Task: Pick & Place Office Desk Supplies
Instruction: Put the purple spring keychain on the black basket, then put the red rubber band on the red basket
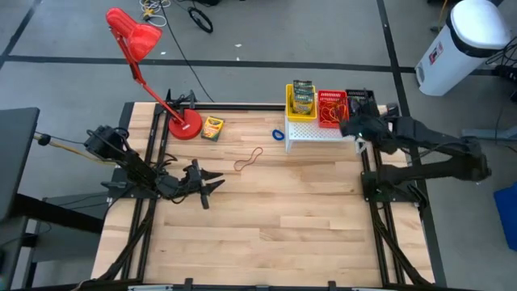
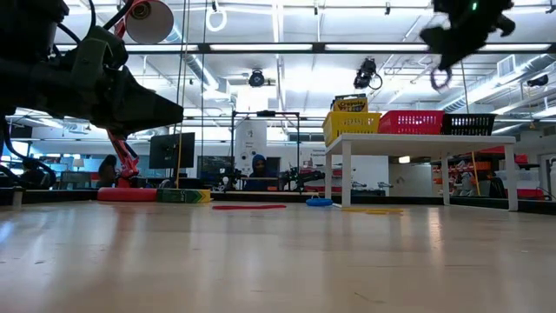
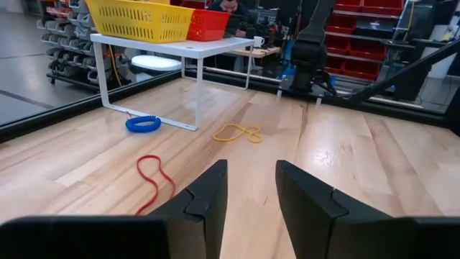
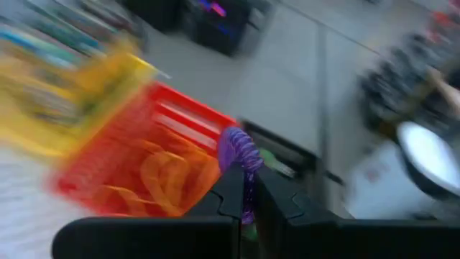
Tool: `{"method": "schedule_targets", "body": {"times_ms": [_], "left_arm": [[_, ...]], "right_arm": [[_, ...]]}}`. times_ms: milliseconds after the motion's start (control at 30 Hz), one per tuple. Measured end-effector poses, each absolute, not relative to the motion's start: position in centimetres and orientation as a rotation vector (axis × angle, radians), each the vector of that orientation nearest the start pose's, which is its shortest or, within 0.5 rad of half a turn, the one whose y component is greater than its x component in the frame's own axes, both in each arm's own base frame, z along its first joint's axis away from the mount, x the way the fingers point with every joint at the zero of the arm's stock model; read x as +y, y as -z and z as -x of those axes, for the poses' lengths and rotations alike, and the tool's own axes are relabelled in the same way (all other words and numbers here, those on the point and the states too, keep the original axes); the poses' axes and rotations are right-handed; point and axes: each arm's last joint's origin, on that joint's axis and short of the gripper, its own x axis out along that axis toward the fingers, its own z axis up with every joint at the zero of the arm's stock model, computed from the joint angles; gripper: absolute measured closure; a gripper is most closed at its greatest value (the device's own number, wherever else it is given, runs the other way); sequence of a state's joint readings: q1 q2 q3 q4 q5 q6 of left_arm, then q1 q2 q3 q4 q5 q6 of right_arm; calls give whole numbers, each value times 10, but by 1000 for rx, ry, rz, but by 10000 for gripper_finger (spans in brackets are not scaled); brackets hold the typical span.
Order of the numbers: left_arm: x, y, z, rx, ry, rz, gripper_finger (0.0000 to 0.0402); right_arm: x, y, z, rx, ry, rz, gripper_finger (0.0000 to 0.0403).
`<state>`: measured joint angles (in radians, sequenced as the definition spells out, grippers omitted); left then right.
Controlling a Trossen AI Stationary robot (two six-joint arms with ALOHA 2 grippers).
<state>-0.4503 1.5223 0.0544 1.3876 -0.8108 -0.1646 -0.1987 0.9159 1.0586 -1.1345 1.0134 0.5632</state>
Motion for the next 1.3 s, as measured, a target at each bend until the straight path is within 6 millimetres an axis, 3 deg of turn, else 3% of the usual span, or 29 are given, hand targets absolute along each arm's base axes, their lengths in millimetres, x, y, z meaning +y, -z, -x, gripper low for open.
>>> {"method": "schedule_targets", "body": {"times_ms": [233, 500, 933, 1200, 1300], "left_arm": [[-59, -123, -171, 36, -365, 115, 277], [-59, -123, -171, 35, -364, 115, 277], [-59, -123, -171, 35, -365, 115, 277], [-59, -123, -171, 35, -365, 115, 277], [-59, -123, -171, 35, -365, 115, 277]], "right_arm": [[-85, -312, -119, 756, 1504, -98, 383], [-98, -286, -114, 858, 1536, -141, 353], [-100, -302, -114, 818, 1575, -74, 225], [-92, -310, -120, 807, 1497, -52, 227], [-85, -310, -130, 760, 1379, -109, 238]]}}
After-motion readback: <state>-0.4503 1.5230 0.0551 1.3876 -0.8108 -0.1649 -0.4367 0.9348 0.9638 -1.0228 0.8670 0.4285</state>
